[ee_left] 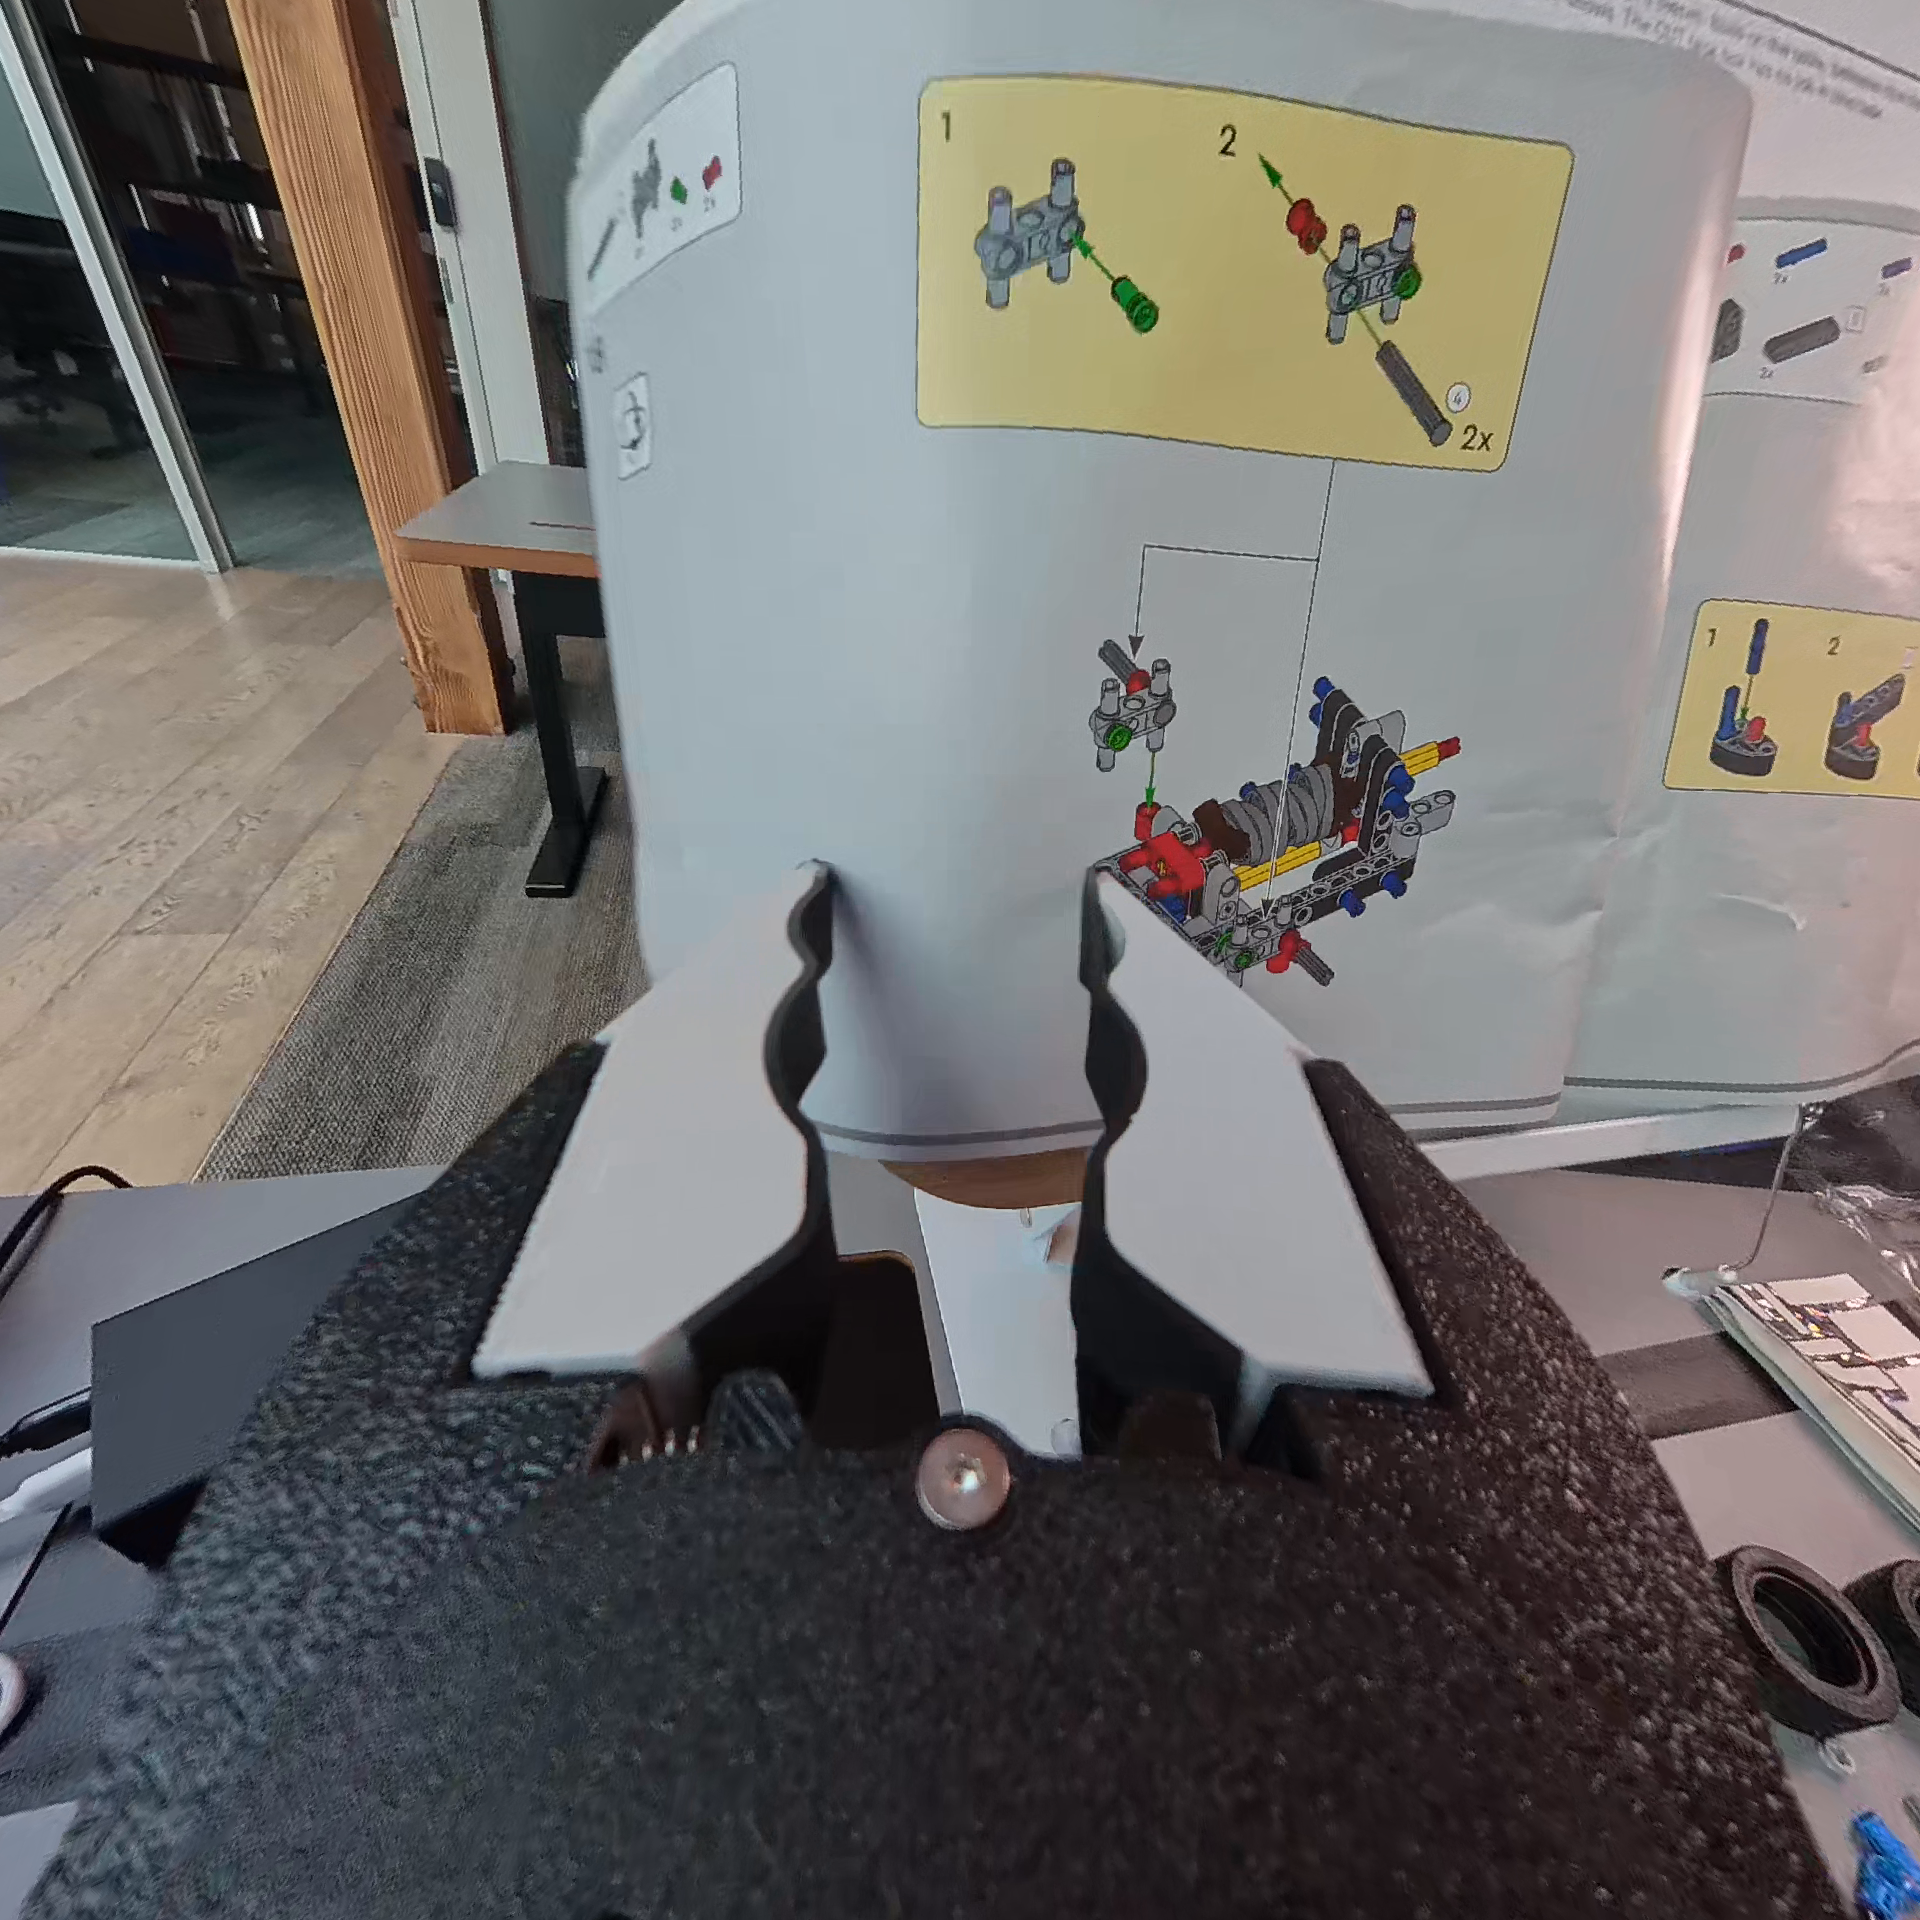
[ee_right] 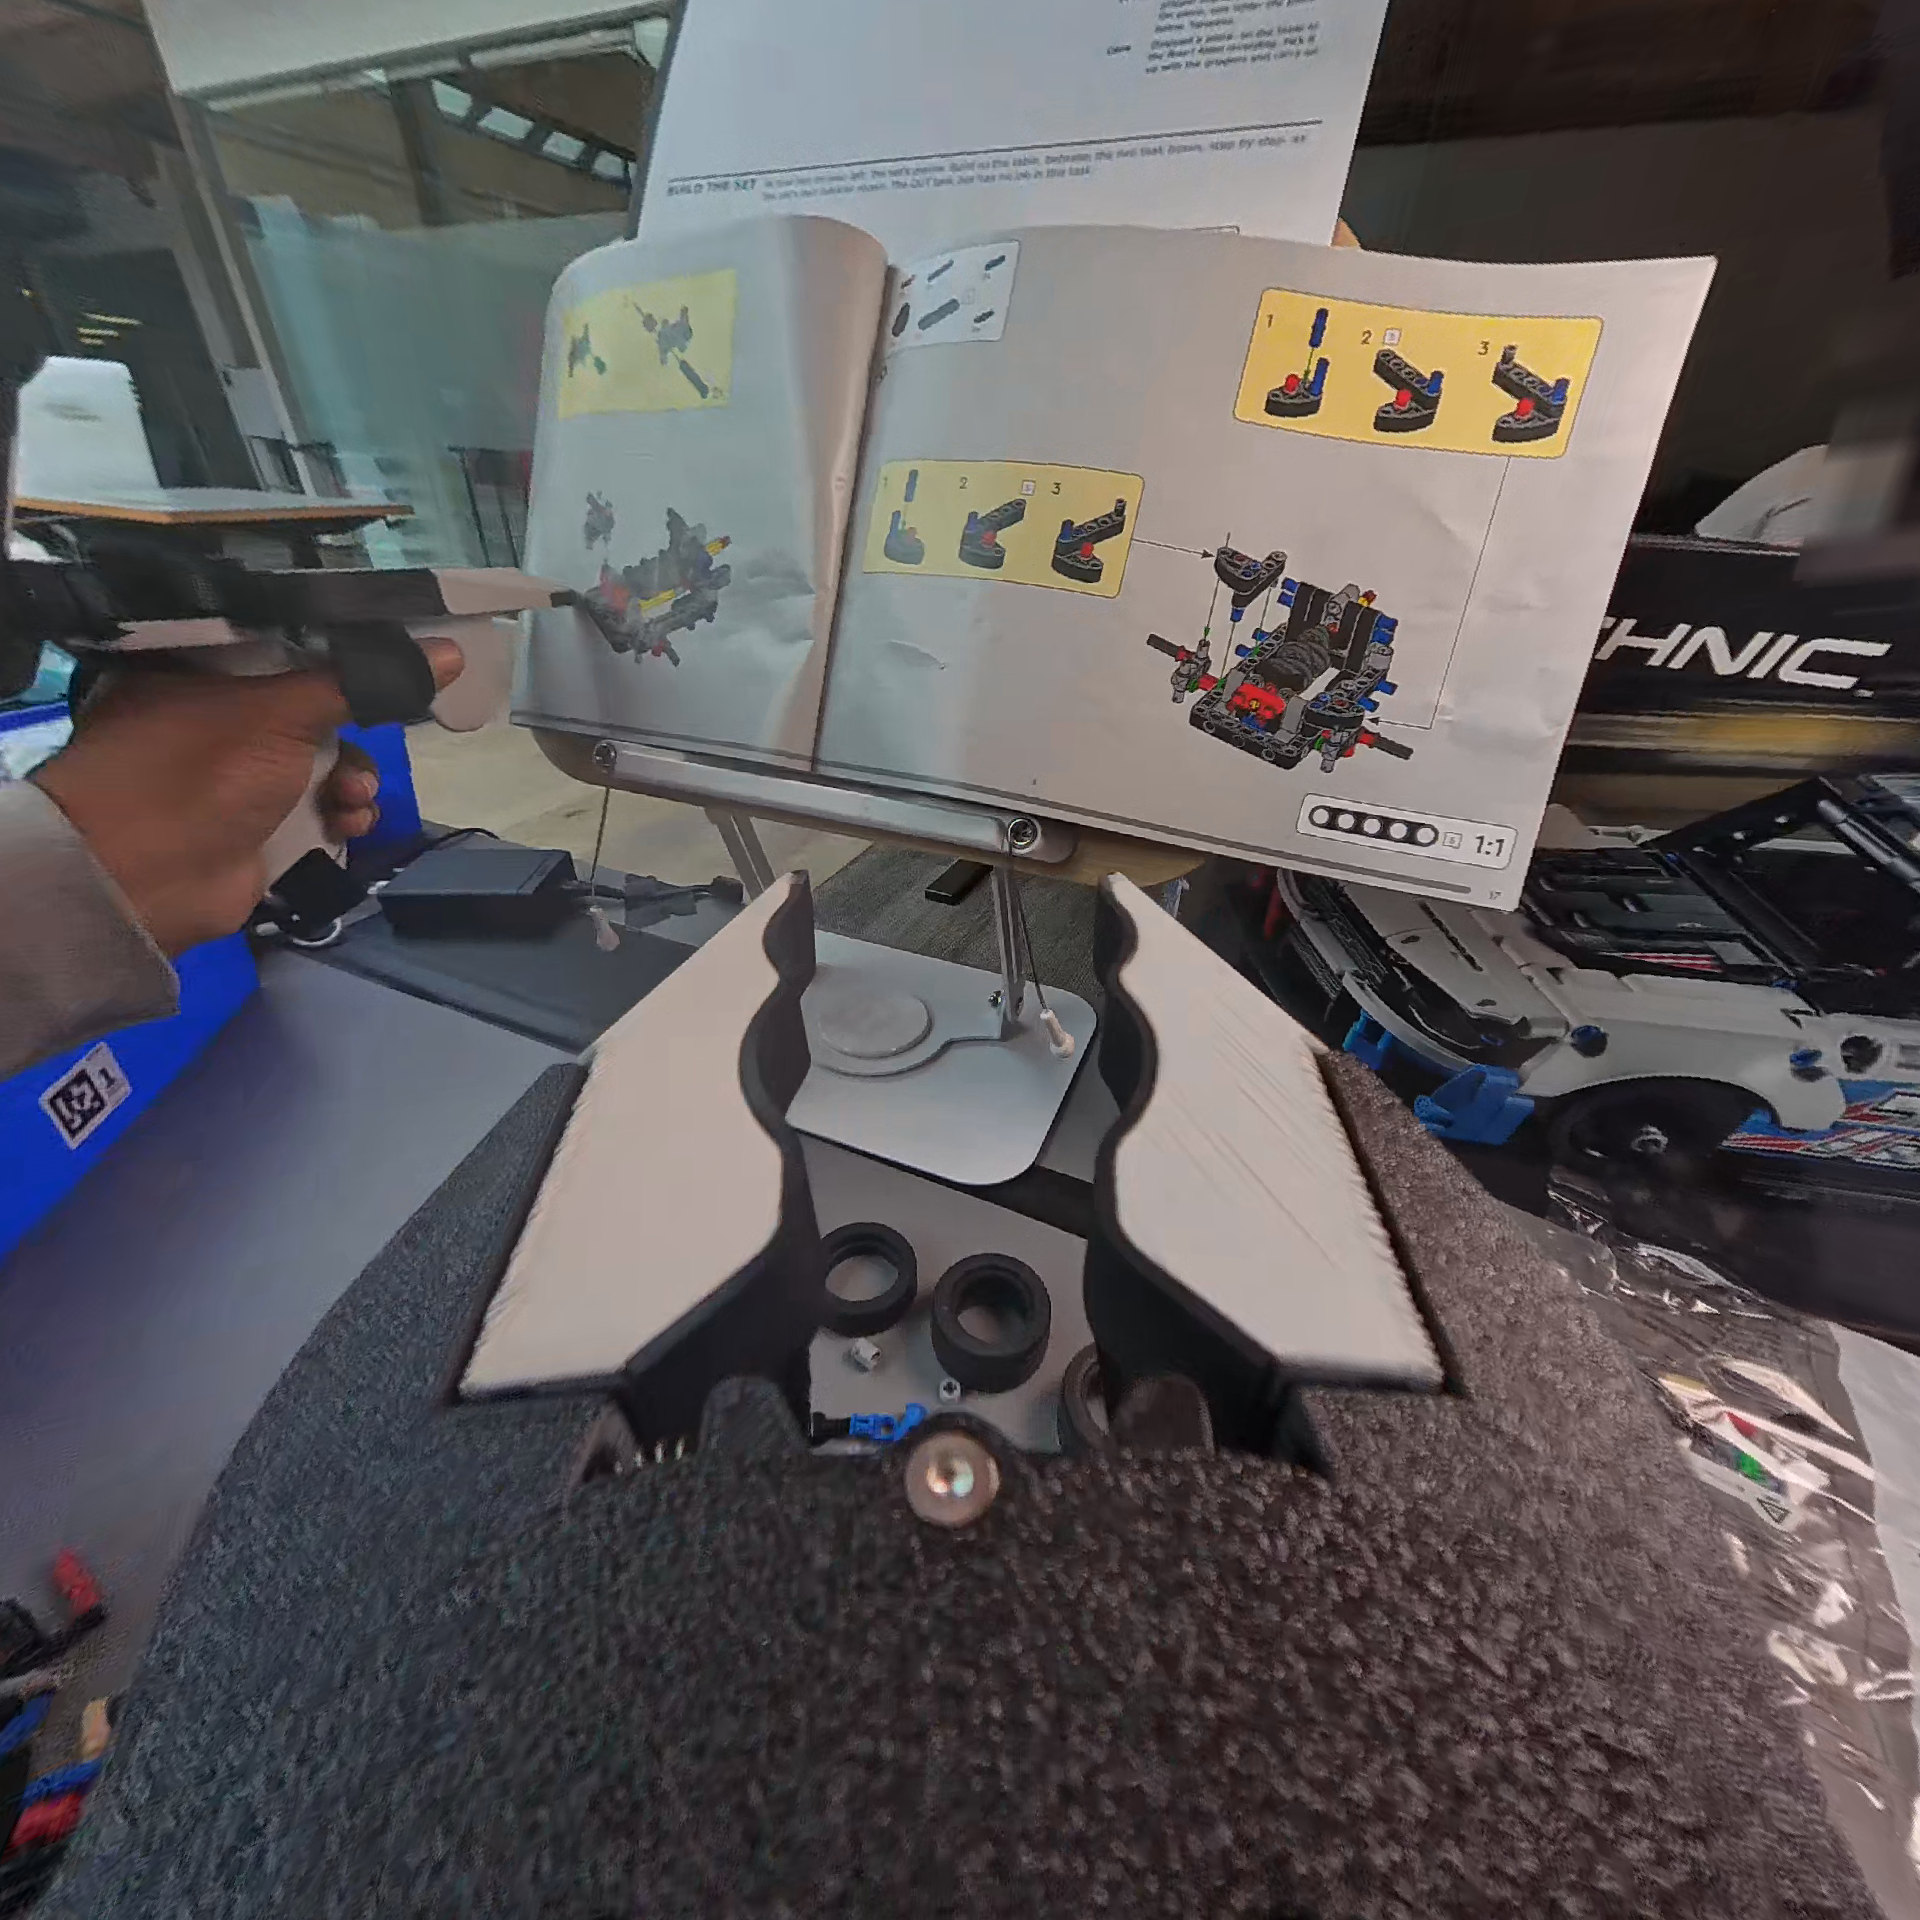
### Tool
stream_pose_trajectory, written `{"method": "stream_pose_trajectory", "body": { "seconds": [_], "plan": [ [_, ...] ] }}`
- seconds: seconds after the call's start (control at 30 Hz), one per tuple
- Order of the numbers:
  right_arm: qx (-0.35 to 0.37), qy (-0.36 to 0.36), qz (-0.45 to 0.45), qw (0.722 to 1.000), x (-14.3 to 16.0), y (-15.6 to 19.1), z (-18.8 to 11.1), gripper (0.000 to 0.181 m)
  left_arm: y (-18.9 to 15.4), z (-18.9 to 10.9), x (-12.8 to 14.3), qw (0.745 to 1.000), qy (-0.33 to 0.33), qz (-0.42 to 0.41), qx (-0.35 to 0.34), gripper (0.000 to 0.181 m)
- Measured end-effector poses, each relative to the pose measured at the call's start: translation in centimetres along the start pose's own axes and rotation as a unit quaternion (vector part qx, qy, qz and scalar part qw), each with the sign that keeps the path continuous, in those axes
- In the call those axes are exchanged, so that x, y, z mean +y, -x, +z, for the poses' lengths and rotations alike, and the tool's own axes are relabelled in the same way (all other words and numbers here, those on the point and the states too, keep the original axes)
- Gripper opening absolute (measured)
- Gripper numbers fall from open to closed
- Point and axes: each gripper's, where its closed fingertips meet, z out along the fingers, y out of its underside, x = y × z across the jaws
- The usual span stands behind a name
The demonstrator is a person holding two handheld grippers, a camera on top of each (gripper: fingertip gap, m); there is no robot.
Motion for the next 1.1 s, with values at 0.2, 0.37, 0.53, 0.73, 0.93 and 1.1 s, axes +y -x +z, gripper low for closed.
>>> {"method": "stream_pose_trajectory", "body": {
  "seconds": [0.2, 0.37, 0.53, 0.73, 0.93, 1.1],
  "plan": [
    [-0.02, 0.003, -0.031, 0.999, 0.0, 0.7, -3.4, 0.052, -1.5, -1.4, -0.6, 0.999, -0.019, 0.018, 0.021, 0.0],
    [-0.033, -0.005, -0.012, 0.999, 0.0, 1.3, -4.4, 0.052, -0.7, 0.7, -0.1, 0.999, 0.006, -0.017, 0.032, 0.11],
    [-0.043, -0.005, -0.023, 0.999, 0.0, 2.1, -4.6, 0.05, -0.4, 0.5, -0.3, 1.0, 0.015, -0.011, 0.008, 0.066],
    [-0.052, -0.006, -0.018, 0.998, 0.1, 2.3, -4.5, 0.049, -1.2, -1.9, -1.3, 1.0, -0.026, 0.005, -0.003, 0.055],
    [-0.052, 0.001, -0.027, 0.998, 0.4, 2.3, -4.6, 0.049, 0.7, -2.9, -1.7, 0.999, -0.034, -0.015, -0.017, 0.028],
    [-0.059, 0.003, -0.023, 0.998, 0.4, 2.6, -4.5, 0.049, 1.1, -3.3, -1.6, 0.999, -0.035, -0.023, 0.0, 0.013]
  ]
}}
